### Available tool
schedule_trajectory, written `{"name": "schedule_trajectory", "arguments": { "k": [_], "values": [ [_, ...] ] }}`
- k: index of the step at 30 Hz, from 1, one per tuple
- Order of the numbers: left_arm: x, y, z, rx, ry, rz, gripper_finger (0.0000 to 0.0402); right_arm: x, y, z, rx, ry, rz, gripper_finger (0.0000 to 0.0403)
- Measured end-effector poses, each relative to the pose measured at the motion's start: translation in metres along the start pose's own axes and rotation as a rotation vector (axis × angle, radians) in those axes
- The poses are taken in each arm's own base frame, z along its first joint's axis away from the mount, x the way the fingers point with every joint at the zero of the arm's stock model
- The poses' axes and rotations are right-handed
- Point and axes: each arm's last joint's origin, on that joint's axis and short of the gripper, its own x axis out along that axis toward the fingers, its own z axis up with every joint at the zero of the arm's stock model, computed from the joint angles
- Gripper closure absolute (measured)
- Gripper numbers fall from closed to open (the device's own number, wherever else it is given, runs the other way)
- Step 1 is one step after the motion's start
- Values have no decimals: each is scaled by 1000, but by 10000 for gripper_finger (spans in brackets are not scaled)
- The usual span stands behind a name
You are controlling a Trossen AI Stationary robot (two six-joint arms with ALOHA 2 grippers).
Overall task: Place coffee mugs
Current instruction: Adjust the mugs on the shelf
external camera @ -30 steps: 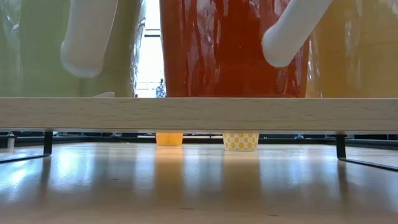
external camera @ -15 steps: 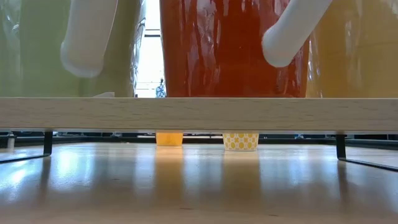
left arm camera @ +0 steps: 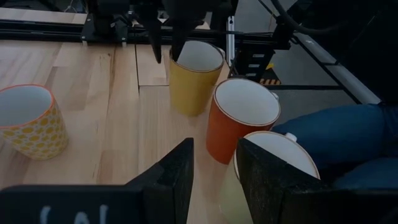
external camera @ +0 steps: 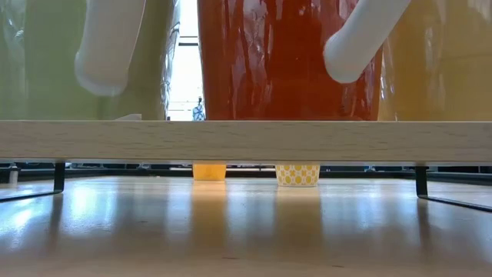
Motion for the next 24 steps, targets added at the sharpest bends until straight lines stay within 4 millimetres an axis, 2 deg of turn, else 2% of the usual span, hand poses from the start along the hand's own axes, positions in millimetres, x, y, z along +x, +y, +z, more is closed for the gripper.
{"name": "schedule_trajectory", "arguments": {
  "k": [11, 22, 24],
  "values": [
    [0, 0, 0, 0, 0, 0, 274, 1, 2, 4, 60, -41, 31, 282],
    [0, 0, 0, 0, 0, 0, 274, 1, 3, 5, 68, -36, 79, 380],
    [0, 0, 0, 0, 0, 0, 274, 1, 4, 6, 68, -44, 98, 388]
  ]
}}
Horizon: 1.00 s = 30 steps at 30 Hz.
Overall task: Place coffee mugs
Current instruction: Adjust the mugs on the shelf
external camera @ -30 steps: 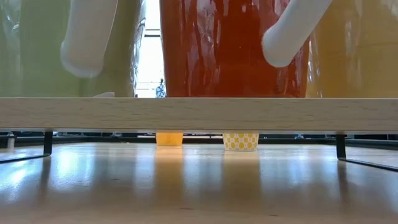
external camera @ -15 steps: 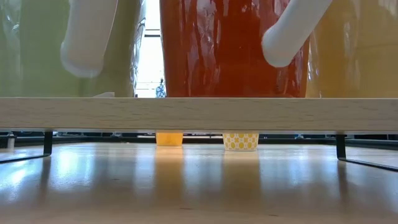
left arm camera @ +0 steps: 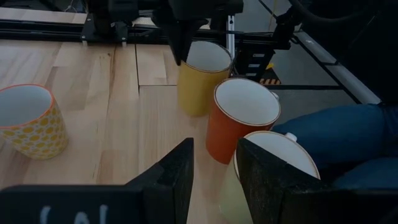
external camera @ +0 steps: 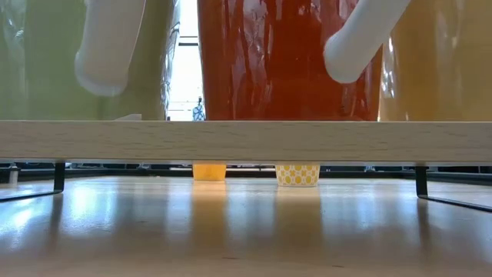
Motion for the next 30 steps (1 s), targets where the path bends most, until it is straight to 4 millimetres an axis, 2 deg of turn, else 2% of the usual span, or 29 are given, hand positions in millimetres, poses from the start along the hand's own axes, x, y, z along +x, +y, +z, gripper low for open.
{"name": "schedule_trajectory", "arguments": {
  "k": [7, 20, 30],
  "values": [
    [0, 0, 0, 0, 0, 0, 274, 1, 5, 7, 61, -62, 57, 370],
    [0, 0, 0, 1, 0, 0, 274, 1, 24, 0, 7, -60, 76, 371],
    [0, 0, 0, 2, 0, 0, 274, 0, 25, 3, 8, -91, 91, 367]
  ]
}}
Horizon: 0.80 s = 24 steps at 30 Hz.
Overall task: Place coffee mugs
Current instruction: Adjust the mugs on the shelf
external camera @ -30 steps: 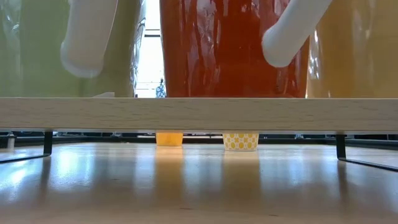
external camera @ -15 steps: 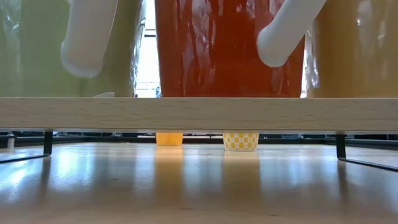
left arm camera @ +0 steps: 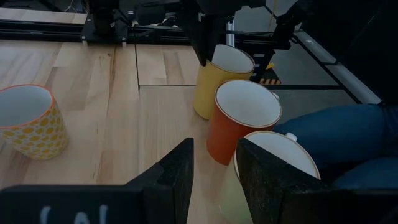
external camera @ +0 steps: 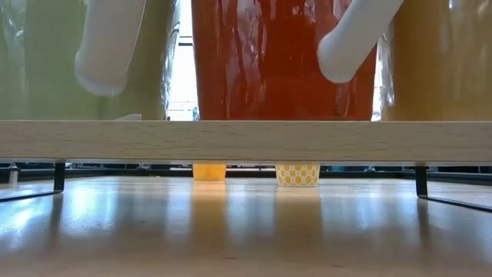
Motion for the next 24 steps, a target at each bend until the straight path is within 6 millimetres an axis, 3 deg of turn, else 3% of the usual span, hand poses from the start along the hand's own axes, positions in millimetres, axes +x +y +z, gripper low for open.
{"name": "schedule_trajectory", "arguments": {
  "k": [15, 24],
  "values": [
    [0, 0, 0, 1, 0, 1, 274, -1, 0, 1, 1, -15, -6, 358],
    [0, 0, 0, 1, 0, 0, 274, -1, 0, 3, 1, -27, -1, 315]
  ]
}}
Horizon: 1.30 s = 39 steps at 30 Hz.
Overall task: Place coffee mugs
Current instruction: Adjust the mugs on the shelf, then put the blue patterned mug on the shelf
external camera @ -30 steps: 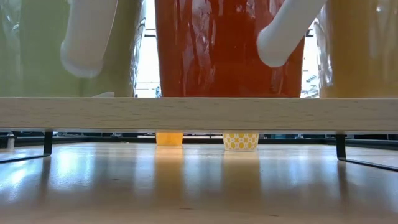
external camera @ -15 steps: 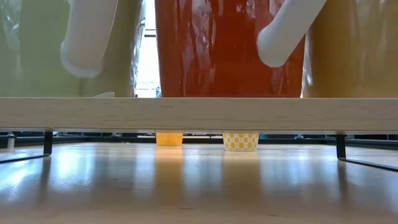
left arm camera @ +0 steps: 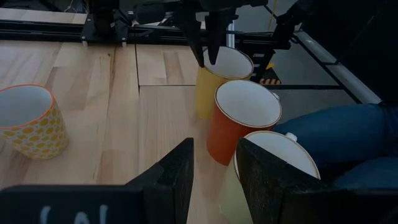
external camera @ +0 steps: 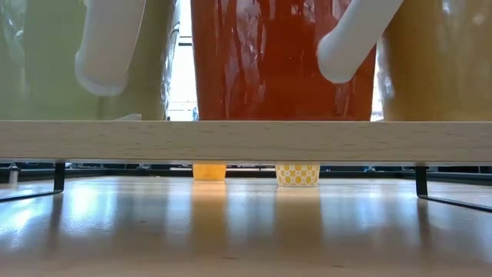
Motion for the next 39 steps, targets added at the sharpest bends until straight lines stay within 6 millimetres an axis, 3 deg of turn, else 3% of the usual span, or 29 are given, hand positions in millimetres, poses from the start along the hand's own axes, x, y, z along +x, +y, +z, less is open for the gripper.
{"name": "schedule_trajectory", "arguments": {
  "k": [9, 22, 32, 39],
  "values": [
    [0, 0, 0, 0, 0, 0, 274, 0, 0, 0, 0, 0, 0, 263],
    [0, 0, 0, 0, 0, 0, 274, -3, 1, 4, -25, -29, 11, 261],
    [0, 0, 0, 47, 0, 0, 274, -35, -1, 14, -63, -128, 38, 260],
    [0, 0, 0, 52, -1, 4, 274, -82, -21, 7, -48, -228, -13, 261]
  ]
}}
